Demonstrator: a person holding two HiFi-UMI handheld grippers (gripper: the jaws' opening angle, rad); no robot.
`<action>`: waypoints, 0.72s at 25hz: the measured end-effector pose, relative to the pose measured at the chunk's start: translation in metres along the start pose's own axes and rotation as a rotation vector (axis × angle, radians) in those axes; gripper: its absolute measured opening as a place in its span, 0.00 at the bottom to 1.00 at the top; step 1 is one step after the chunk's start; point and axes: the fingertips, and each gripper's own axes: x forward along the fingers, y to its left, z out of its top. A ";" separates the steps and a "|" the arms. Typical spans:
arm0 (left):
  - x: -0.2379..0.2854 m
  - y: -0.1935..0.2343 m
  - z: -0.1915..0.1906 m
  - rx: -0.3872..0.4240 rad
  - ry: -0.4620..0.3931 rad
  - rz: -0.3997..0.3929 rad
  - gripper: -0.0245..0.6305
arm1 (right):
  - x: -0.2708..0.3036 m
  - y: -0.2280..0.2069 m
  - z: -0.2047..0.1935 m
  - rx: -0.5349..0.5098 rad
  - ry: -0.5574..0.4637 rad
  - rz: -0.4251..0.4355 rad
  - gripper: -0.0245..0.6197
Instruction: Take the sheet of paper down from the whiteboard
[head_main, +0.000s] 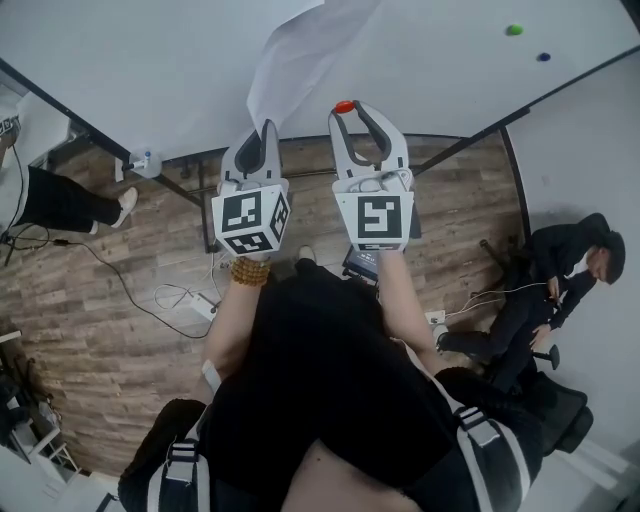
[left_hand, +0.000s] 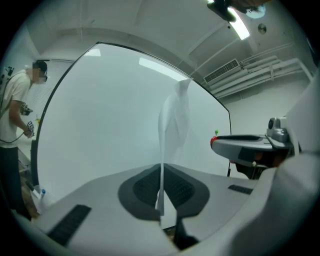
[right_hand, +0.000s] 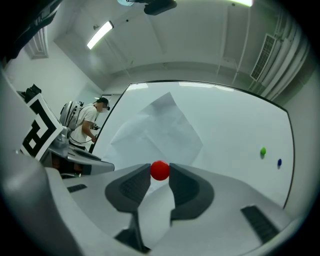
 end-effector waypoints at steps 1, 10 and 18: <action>0.000 -0.001 0.000 0.000 0.001 -0.001 0.05 | -0.001 0.000 0.000 0.000 0.000 0.000 0.22; -0.002 0.001 -0.001 0.000 0.003 -0.007 0.05 | -0.001 0.003 0.000 0.001 0.003 -0.007 0.22; -0.002 0.000 -0.002 -0.001 0.004 -0.005 0.05 | -0.004 0.003 -0.001 0.009 0.005 -0.005 0.22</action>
